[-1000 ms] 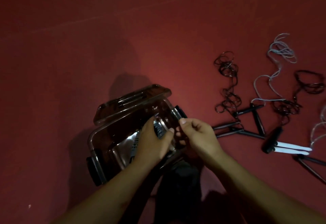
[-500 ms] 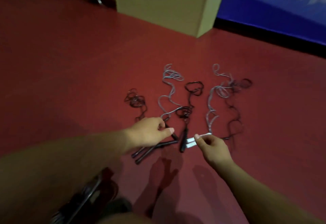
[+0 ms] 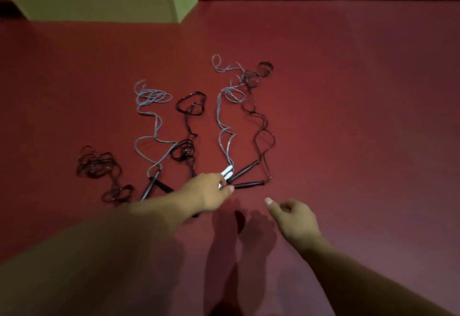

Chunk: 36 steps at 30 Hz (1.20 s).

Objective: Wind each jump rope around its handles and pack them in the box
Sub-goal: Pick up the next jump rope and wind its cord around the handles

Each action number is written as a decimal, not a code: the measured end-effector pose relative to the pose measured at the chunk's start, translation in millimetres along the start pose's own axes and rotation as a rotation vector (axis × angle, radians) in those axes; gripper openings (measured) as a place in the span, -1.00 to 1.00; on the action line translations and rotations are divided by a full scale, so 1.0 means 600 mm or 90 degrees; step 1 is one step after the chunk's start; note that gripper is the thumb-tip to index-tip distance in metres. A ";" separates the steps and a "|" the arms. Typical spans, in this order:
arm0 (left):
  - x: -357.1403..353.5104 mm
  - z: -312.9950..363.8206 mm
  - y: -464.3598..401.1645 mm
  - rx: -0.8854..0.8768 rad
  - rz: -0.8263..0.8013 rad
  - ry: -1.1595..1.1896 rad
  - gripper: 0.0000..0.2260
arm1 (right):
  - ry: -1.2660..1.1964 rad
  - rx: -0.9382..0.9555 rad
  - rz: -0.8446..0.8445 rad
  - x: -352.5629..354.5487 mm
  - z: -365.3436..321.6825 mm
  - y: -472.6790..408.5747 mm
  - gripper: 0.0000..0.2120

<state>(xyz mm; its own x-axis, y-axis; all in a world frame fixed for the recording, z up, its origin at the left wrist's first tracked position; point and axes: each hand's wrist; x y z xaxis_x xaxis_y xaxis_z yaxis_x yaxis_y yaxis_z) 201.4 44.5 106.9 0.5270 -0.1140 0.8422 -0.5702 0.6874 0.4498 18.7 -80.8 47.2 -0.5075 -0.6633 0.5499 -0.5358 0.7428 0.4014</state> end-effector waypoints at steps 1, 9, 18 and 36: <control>-0.028 -0.001 -0.017 0.005 -0.017 0.013 -0.65 | -0.015 -0.009 0.003 -0.008 0.001 -0.014 -0.59; -0.110 0.023 -0.148 -0.043 0.041 0.078 -0.40 | -0.032 -0.119 0.017 -0.083 0.012 -0.099 -0.62; -0.177 0.014 -0.232 -0.082 0.050 -0.016 -0.27 | 0.002 -0.213 0.054 -0.089 0.066 -0.173 -0.70; -0.048 0.052 -0.157 -0.076 -0.282 0.261 -0.91 | -0.018 -0.004 0.055 0.019 -0.044 -0.139 -0.58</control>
<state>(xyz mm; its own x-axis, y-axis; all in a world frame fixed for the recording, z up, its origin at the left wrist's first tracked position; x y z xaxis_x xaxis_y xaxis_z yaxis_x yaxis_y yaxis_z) 220.5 -39.3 49.3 0.9106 -0.1382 0.3895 -0.1795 0.7167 0.6739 75.4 -147.7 39.1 -0.5706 -0.5987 0.5621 -0.4847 0.7981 0.3580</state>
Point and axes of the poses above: each hand's wrist, its own y-axis away from the middle knuckle, its own x-axis out of the back of the hand, z = x × y, and after that the axes turned 2 degrees about -x, right-handed
